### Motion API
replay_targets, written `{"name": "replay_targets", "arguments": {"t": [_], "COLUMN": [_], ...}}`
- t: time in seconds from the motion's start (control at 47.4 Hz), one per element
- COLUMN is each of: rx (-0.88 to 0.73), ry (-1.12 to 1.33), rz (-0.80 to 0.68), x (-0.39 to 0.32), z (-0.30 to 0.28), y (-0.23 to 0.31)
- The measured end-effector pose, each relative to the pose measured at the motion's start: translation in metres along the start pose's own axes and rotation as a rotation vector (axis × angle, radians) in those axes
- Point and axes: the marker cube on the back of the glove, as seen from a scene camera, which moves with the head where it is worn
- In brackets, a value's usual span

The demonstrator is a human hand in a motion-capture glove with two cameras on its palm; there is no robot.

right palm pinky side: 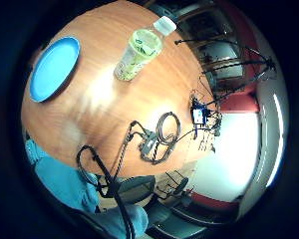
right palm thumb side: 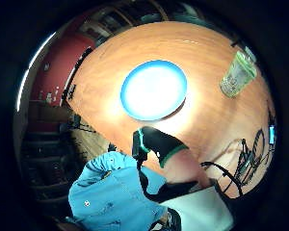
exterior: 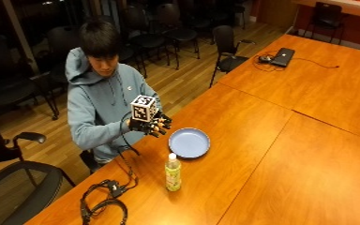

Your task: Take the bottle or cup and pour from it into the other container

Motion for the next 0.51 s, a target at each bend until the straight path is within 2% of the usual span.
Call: {"name": "replay_targets", "arguments": {"t": [0.507], "rx": [0.148], "ry": [0.041], "rz": [-0.056], "x": [0.038], "z": [-0.014], "y": [0.031]}}
